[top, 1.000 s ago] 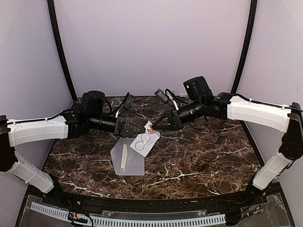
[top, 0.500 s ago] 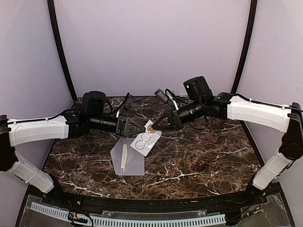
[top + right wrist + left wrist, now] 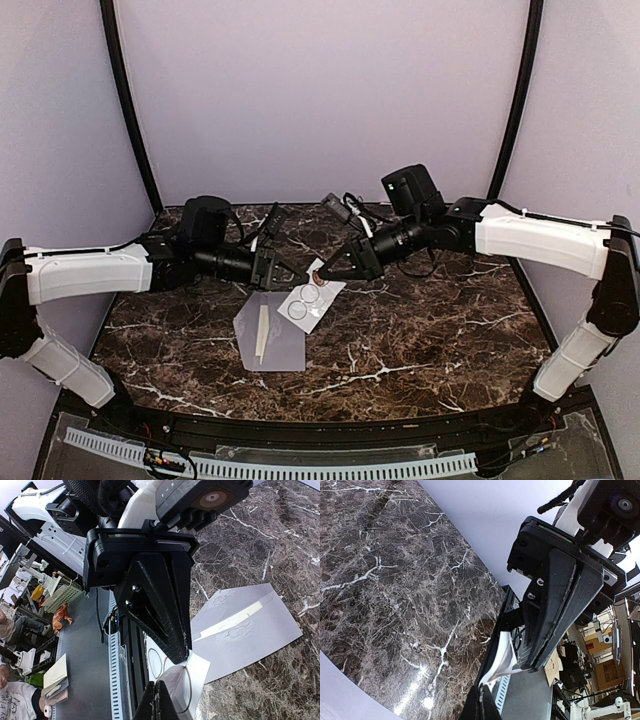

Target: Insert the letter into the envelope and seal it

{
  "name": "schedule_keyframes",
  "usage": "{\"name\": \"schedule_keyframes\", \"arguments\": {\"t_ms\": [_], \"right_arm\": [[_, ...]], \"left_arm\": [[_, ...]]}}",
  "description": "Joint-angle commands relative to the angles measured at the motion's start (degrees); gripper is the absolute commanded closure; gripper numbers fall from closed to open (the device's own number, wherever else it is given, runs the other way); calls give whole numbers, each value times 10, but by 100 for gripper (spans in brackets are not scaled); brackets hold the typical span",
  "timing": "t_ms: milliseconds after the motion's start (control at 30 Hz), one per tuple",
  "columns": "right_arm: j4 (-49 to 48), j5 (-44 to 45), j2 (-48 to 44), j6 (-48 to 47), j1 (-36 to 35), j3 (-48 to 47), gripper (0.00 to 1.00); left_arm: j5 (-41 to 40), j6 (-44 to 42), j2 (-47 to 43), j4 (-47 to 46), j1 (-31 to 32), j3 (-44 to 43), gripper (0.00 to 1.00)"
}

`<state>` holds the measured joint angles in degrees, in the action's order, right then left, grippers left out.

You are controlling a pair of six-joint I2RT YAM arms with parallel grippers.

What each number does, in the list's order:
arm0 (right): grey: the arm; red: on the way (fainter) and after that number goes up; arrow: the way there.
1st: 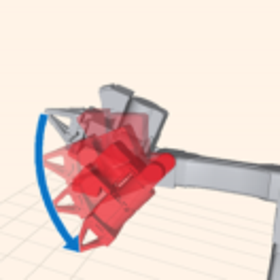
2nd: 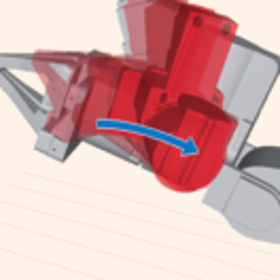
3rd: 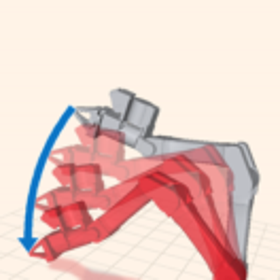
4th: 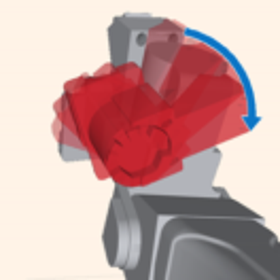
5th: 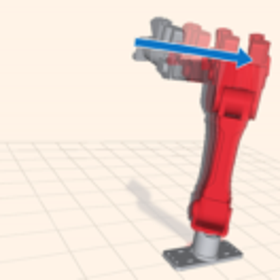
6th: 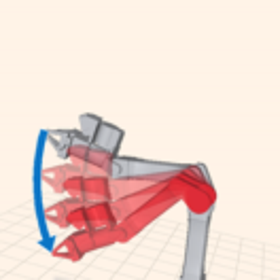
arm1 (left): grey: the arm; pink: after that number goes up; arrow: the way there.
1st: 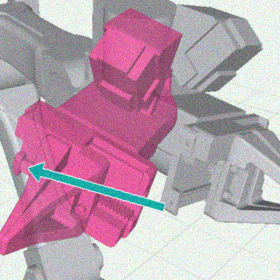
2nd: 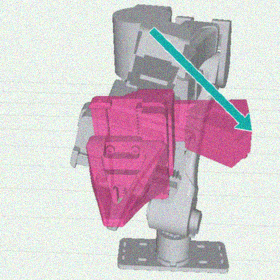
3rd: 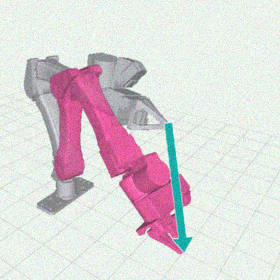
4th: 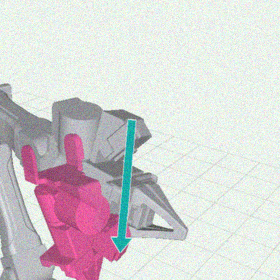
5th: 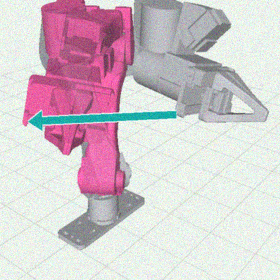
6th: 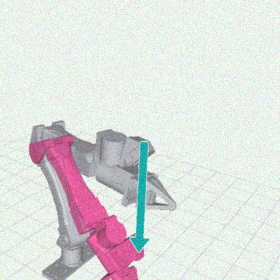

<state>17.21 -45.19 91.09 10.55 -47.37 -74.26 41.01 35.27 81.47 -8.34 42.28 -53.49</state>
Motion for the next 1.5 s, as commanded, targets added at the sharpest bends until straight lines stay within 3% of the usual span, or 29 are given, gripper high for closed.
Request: {"name": "schedule_keyframes", "arguments": {"t_ms": [0,1000,1100,1167,1367,1467], "right_arm": [[-6,4,1,-8,-5,-19,100],[-37,1,-12,7,-12,-4,100],[-45,12,-17,14,-10,2,100],[-60,22,-24,24,-10,9,100],[-123,39,-52,57,-6,51,100],[-138,48,-59,65,-5,66,100]], "left_arm": [[-2,4,-4,7,1,-14,100],[-26,20,8,18,-8,-4,100],[-65,10,-5,34,-21,9,100],[-90,13,-26,45,-49,32,100],[-136,69,-127,-17,-217,173,100],[-177,62,-151,6,-286,197,100]]}}
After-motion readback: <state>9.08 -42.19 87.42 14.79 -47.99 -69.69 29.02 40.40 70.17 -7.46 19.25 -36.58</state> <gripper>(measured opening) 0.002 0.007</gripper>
